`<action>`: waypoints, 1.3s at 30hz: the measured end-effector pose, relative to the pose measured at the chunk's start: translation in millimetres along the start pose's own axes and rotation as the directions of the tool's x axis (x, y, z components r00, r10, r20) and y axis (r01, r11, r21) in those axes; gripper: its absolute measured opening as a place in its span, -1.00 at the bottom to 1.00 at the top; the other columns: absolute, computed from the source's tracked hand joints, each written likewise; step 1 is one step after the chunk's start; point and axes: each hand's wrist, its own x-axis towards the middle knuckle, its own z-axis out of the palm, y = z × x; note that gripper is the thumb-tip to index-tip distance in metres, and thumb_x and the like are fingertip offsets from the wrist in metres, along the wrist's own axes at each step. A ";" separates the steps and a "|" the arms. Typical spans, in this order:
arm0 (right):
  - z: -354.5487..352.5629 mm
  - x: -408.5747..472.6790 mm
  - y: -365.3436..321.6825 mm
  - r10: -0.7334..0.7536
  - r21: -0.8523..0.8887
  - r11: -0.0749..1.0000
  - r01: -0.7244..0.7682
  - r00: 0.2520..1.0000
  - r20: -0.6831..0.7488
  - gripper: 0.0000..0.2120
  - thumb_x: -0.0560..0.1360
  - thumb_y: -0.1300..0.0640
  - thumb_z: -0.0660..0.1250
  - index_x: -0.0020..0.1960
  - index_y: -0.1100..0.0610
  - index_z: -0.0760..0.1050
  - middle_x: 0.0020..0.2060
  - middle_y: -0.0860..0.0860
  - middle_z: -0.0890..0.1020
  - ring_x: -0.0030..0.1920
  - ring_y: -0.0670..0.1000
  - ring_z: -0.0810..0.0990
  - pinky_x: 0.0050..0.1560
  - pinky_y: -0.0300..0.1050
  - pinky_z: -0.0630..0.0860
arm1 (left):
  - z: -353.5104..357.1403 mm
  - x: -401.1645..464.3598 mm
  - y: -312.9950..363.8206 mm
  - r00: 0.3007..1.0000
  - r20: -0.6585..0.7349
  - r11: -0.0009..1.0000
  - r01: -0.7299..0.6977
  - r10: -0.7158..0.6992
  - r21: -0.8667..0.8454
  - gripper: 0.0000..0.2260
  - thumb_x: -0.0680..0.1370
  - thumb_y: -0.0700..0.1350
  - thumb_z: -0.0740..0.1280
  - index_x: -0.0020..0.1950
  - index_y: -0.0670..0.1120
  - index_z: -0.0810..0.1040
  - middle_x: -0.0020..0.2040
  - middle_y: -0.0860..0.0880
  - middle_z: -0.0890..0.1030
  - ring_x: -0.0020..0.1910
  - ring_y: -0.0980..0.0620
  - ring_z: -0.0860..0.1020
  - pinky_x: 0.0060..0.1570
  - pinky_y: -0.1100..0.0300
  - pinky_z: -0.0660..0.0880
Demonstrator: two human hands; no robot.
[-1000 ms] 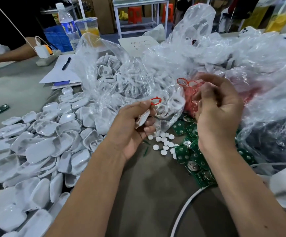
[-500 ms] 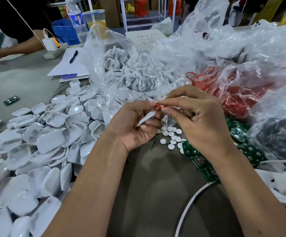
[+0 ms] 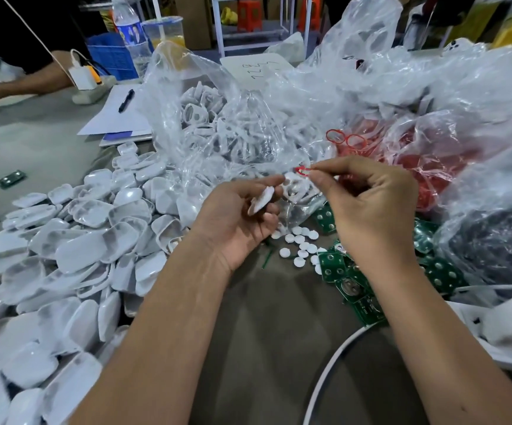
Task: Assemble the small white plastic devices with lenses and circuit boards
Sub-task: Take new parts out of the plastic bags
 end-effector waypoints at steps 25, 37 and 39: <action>11.1 -0.8 1.5 0.458 0.249 0.853 -0.458 0.887 0.062 -0.86 0.42 0.24 0.60 -0.26 0.05 0.74 -0.40 -0.03 0.71 -0.50 -0.19 0.54 -0.49 -0.40 0.39 | 15.2 5.7 -39.4 0.767 0.104 0.517 -0.519 0.633 0.681 -0.71 0.48 -0.38 0.40 0.12 -0.08 0.62 -0.12 0.00 0.74 -0.15 0.08 0.72 -0.07 0.02 0.69; 6.4 -0.2 -0.6 0.419 0.125 0.896 -0.426 0.905 0.078 -0.83 0.43 0.21 0.60 -0.27 -0.01 0.74 -0.38 -0.06 0.72 -0.43 -0.17 0.65 -0.39 -0.35 0.51 | 16.2 2.0 -38.3 0.791 0.141 0.560 -0.534 0.595 0.634 -0.80 0.54 -0.28 0.36 0.12 -0.06 0.62 -0.02 -0.02 0.71 -0.04 -0.02 0.71 0.02 -0.11 0.66; 5.9 -1.4 -1.8 0.373 0.046 0.925 -0.377 0.925 0.073 -0.86 0.44 0.18 0.60 -0.25 -0.01 0.73 -0.35 -0.11 0.73 -0.32 -0.14 0.72 -0.27 -0.31 0.59 | 15.8 0.5 -38.5 0.795 0.148 0.581 -0.542 0.588 0.607 -0.85 0.62 -0.22 0.33 0.13 -0.04 0.63 0.01 -0.03 0.71 -0.04 -0.04 0.71 0.01 -0.13 0.67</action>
